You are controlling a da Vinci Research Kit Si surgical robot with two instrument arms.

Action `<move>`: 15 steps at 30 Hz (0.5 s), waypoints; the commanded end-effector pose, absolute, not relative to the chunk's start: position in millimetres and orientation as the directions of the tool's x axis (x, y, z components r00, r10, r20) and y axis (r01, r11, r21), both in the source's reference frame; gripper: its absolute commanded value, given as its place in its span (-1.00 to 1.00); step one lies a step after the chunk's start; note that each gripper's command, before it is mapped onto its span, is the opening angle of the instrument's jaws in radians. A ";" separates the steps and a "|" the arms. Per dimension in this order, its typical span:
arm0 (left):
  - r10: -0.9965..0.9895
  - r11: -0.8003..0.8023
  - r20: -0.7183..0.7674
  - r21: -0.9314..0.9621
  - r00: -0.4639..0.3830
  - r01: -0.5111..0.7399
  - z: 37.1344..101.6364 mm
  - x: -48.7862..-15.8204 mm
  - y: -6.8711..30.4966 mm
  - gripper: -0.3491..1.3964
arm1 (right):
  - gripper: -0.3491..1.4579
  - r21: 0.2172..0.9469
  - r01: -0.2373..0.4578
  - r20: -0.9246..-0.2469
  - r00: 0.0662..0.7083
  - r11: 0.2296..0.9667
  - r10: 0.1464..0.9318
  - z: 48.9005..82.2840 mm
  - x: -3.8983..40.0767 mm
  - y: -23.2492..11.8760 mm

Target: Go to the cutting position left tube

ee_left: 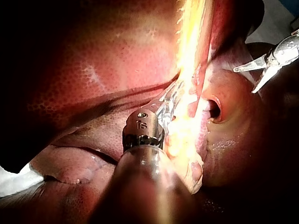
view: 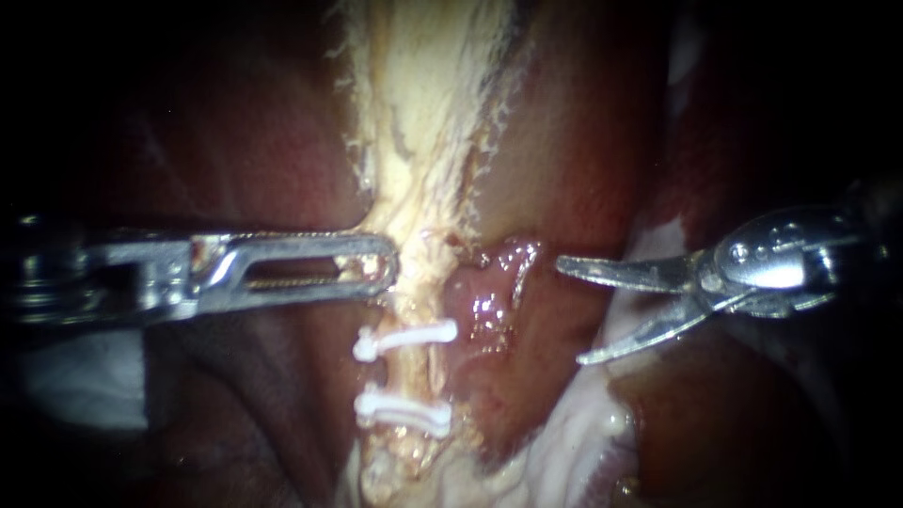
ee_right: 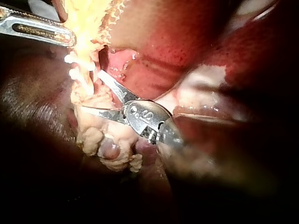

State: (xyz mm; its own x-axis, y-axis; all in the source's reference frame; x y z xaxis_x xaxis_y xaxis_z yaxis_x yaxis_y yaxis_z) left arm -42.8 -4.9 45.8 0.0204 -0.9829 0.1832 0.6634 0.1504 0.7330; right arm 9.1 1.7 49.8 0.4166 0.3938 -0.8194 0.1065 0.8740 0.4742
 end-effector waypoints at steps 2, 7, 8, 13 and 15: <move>-0.983 0.151 0.182 0.734 0.022 0.662 45.8 -42.8 -4.9 -1.00 | 0.97 0.474 0.107 -0.819 0.417 0.874 0.394 49.8 9.1 1.7; -0.983 0.151 0.181 0.736 0.024 0.660 45.2 -42.3 -5.1 -1.00 | 0.97 0.474 0.115 -0.822 0.414 0.873 0.392 50.1 9.2 1.2; -0.983 0.151 0.180 0.736 0.025 0.659 44.9 -42.0 -5.1 -1.00 | 0.97 0.474 0.119 -0.824 0.410 0.872 0.392 50.2 9.4 1.0; -0.985 0.146 0.170 0.742 0.027 0.654 43.5 -40.7 -5.4 -1.00 | 0.97 0.488 0.152 -0.820 0.418 0.860 0.392 51.0 10.4 -0.2; -0.985 0.147 0.170 0.742 0.027 0.654 43.1 -40.2 -5.5 -1.00 | 0.97 0.507 0.158 -0.804 0.439 0.847 0.400 51.6 11.2 -1.1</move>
State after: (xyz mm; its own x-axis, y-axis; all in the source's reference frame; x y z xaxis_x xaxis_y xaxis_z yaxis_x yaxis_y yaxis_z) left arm -40.0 -5.6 42.9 0.0274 -0.9851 0.1699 0.6563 0.1459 0.7402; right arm 11.7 -1.4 51.8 0.4385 0.4030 -0.8033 0.1618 0.8439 0.5116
